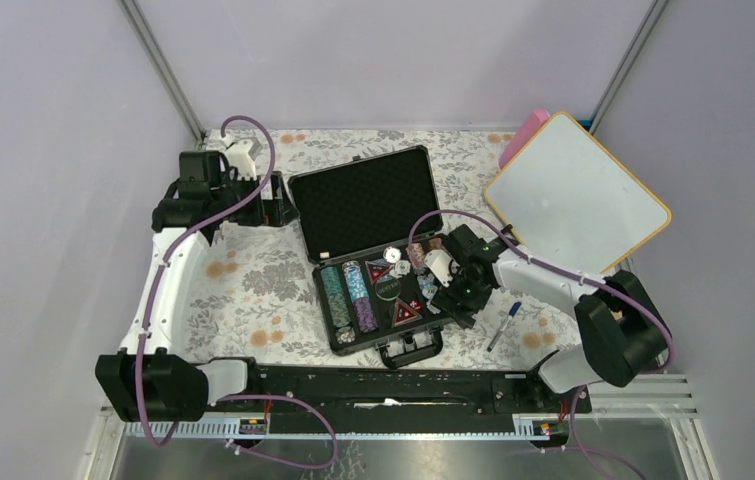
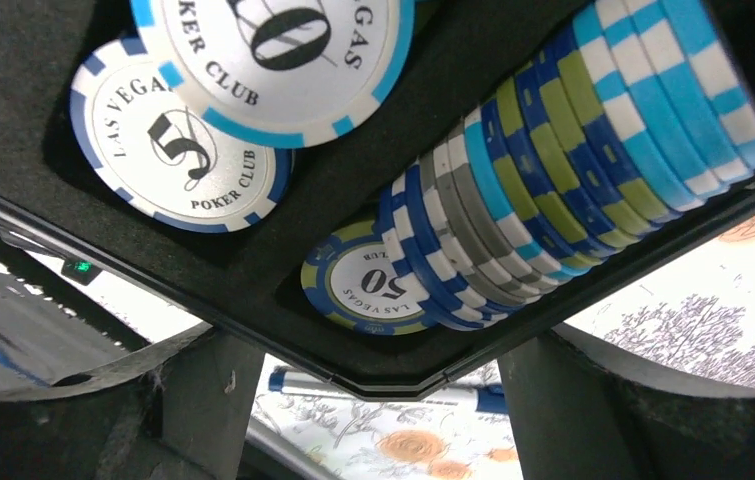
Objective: Write a sentence on the whiteboard
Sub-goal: Move the distractor to the center of the board.
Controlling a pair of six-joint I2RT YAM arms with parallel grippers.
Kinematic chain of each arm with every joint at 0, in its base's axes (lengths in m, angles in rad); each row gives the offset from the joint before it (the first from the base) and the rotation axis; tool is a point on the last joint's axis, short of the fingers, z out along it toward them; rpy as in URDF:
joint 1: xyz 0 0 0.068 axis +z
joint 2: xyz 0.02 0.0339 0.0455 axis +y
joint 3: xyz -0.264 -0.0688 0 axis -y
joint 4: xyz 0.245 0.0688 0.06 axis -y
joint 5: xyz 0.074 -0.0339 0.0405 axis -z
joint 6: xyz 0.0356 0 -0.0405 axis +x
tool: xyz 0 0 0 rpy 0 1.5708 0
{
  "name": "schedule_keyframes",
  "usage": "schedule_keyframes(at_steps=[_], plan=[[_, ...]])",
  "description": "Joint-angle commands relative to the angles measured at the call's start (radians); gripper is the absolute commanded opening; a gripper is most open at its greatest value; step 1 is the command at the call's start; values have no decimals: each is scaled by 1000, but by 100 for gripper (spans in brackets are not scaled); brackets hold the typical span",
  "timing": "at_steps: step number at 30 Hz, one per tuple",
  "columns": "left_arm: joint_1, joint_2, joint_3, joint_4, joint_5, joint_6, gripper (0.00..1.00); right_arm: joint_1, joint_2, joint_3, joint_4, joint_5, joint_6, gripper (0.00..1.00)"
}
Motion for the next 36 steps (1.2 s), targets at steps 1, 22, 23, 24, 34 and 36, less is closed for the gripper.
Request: schedule_keyframes(at_steps=[1, 22, 23, 24, 34, 36], plan=[[26, -10, 61, 14, 4, -28, 99, 82, 125, 85, 310, -171, 178, 85], [49, -12, 28, 8, 71, 82, 99, 169, 187, 59, 794, -208, 331, 87], [49, -11, 25, 3, 72, 100, 99, 175, 204, 78, 800, -212, 343, 87], [49, -9, 22, -4, 71, 122, 99, 179, 223, 97, 810, -215, 351, 87], [51, 7, -19, -105, -52, 237, 99, 227, 438, 313, 923, -221, 439, 89], [67, -10, -47, -135, -87, 319, 99, 227, 472, 350, 928, -229, 456, 89]])
